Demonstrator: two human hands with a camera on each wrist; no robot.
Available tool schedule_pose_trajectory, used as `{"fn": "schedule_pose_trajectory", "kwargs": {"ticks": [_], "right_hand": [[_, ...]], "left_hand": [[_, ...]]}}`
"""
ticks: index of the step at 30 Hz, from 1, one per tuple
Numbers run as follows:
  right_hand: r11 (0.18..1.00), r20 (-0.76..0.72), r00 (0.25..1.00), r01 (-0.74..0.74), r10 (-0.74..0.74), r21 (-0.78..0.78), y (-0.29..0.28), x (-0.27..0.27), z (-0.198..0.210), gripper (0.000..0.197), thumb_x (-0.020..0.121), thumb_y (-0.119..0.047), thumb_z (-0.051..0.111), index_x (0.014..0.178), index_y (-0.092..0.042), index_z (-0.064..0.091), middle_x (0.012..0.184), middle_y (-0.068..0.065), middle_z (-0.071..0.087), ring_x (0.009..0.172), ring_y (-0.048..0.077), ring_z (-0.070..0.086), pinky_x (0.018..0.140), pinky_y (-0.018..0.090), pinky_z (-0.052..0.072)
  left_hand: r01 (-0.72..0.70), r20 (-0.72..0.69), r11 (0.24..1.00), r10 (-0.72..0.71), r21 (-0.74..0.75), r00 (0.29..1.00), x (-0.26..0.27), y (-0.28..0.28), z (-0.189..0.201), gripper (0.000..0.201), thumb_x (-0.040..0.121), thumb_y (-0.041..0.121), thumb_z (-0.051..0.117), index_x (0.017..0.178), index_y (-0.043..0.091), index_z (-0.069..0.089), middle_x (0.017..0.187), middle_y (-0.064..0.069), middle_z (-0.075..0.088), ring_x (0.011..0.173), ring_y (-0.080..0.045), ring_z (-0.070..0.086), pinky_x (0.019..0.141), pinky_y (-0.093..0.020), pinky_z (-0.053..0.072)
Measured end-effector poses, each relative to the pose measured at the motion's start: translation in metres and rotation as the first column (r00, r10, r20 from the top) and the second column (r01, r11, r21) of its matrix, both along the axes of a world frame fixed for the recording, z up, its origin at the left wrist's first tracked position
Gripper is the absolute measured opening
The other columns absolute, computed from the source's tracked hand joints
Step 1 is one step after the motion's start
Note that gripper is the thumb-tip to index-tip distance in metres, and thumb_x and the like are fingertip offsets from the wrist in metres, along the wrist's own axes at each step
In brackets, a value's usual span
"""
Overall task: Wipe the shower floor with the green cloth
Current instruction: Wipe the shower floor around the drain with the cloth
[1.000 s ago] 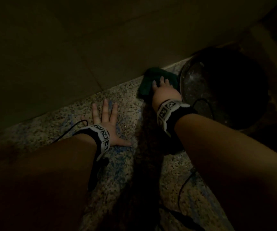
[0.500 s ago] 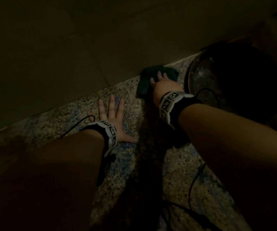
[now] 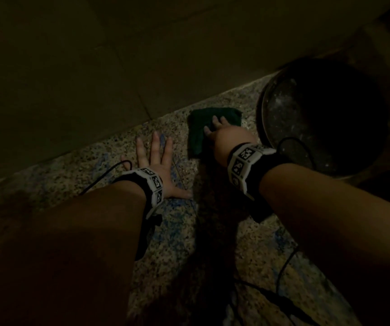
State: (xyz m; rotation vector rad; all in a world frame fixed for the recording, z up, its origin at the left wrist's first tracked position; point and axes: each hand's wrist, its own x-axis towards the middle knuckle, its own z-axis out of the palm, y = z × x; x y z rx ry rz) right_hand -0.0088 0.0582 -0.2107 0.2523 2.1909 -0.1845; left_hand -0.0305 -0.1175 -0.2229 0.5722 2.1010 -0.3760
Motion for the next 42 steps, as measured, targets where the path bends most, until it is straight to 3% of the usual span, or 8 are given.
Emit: {"fn": "schedule_pose_trajectory", "kwargs": {"ticks": [9, 14, 18, 26, 34, 42], "right_hand": [[1.000, 0.004, 1.000, 0.013, -0.013, -0.010, -0.006, 0.006, 0.006, 0.072, 0.097, -0.001, 0.043, 0.153, -0.024, 0.004, 0.158, 0.002, -0.019, 0.146, 0.025, -0.009, 0.115, 0.052, 0.018], [0.998, 0.063, 0.998, 0.019, -0.015, -0.059, -0.008, 0.012, -0.002, 0.074, 0.097, -0.005, 0.046, 0.152, -0.027, 0.001, 0.157, 0.003, -0.022, 0.145, 0.030, -0.010, 0.115, 0.051, 0.019], [0.998, 0.102, 0.995, 0.008, -0.002, -0.055, -0.009, 0.007, 0.000, 0.079, 0.095, 0.000, 0.047, 0.152, -0.026, 0.000, 0.156, 0.003, -0.023, 0.145, 0.029, -0.011, 0.115, 0.051, 0.018], [0.999, 0.062, 0.998, -0.015, 0.018, -0.051, -0.012, 0.011, 0.012, 0.076, 0.095, 0.003, 0.044, 0.153, -0.022, 0.002, 0.157, 0.003, -0.021, 0.146, 0.025, -0.012, 0.116, 0.046, 0.020], [0.994, 0.161, 0.987, 0.009, 0.009, -0.111, -0.018, 0.028, 0.024, 0.082, 0.094, 0.003, 0.048, 0.153, -0.027, 0.001, 0.156, -0.001, -0.024, 0.145, 0.025, -0.013, 0.113, 0.051, 0.015], [0.993, 0.218, 0.976, 0.019, 0.007, -0.118, -0.016, 0.019, 0.010, 0.082, 0.093, 0.002, 0.050, 0.152, -0.026, 0.000, 0.155, 0.001, -0.026, 0.145, 0.028, -0.014, 0.115, 0.051, 0.016]], "left_hand": [[-0.012, -0.001, 1.000, 0.012, -0.012, 1.000, 0.000, 0.001, -0.001, 0.138, 0.055, 0.085, 0.058, 0.134, 0.032, -0.042, 0.137, 0.000, -0.054, 0.131, -0.039, -0.039, 0.105, -0.069, 0.002], [-0.018, 0.017, 1.000, 0.018, -0.009, 1.000, -0.001, 0.000, -0.003, 0.140, 0.052, 0.087, 0.057, 0.132, 0.033, -0.044, 0.134, 0.001, -0.056, 0.130, -0.039, -0.040, 0.104, -0.070, 0.000], [-0.025, 0.029, 1.000, 0.025, -0.001, 0.999, -0.002, 0.000, -0.002, 0.139, 0.055, 0.085, 0.059, 0.132, 0.033, -0.044, 0.134, 0.001, -0.056, 0.130, -0.040, -0.041, 0.104, -0.070, 0.000], [-0.029, 0.037, 1.000, 0.029, -0.013, 0.999, -0.003, 0.001, -0.002, 0.138, 0.057, 0.083, 0.060, 0.133, 0.032, -0.043, 0.136, -0.001, -0.055, 0.129, -0.041, -0.040, 0.103, -0.071, 0.001], [-0.030, 0.040, 1.000, 0.031, -0.004, 0.999, -0.001, 0.000, -0.002, 0.139, 0.056, 0.084, 0.060, 0.133, 0.030, -0.043, 0.136, -0.002, -0.054, 0.129, -0.041, -0.041, 0.104, -0.070, -0.001], [-0.038, 0.038, 0.999, 0.037, 0.020, 0.999, -0.002, -0.002, -0.007, 0.139, 0.055, 0.084, 0.060, 0.130, 0.033, -0.045, 0.132, 0.001, -0.057, 0.127, -0.040, -0.044, 0.103, -0.070, -0.004]]}}
